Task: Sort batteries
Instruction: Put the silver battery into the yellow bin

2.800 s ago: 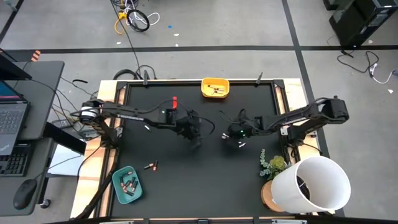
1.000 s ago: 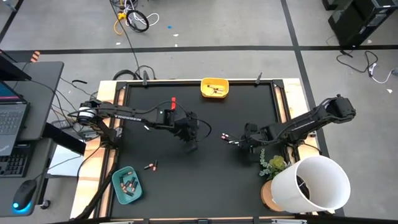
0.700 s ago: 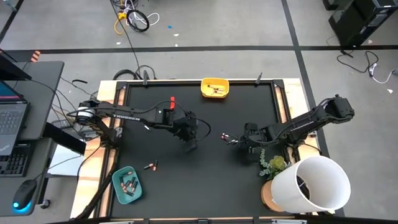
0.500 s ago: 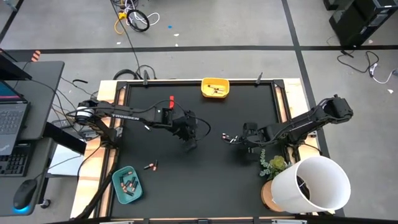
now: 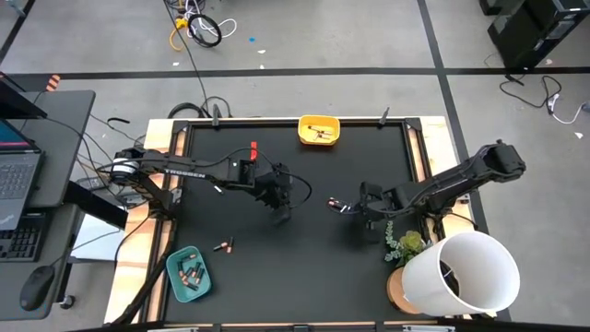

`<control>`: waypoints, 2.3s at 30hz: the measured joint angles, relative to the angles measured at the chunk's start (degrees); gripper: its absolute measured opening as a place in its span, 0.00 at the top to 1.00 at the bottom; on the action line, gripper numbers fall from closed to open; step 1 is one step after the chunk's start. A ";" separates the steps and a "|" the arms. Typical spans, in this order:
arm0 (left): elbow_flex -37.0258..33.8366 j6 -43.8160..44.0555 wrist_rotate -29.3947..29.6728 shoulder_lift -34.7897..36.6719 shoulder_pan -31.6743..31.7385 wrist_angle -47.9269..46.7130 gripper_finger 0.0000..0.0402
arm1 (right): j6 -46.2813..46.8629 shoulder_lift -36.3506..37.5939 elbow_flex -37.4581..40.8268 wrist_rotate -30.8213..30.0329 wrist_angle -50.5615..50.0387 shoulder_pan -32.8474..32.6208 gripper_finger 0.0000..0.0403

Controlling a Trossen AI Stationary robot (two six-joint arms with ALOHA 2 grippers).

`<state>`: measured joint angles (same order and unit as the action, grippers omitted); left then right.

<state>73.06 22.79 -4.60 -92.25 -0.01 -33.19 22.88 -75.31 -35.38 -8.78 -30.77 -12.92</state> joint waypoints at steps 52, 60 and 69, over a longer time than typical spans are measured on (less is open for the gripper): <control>0.00 -1.84 -0.44 0.13 0.02 -1.49 0.72 | -0.39 1.54 0.85 -4.03 0.63 0.38 0.99; 0.00 -1.81 -0.42 0.15 0.13 -1.42 0.72 | 0.98 8.55 0.14 -5.07 -0.01 -0.70 1.00; -1.08 -0.73 -2.25 0.13 2.12 11.87 0.72 | -1.84 13.41 -5.42 -8.06 4.71 3.91 1.00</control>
<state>71.98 22.06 -6.85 -92.12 2.10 -21.32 21.03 -61.90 -40.79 -16.85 -26.05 -9.02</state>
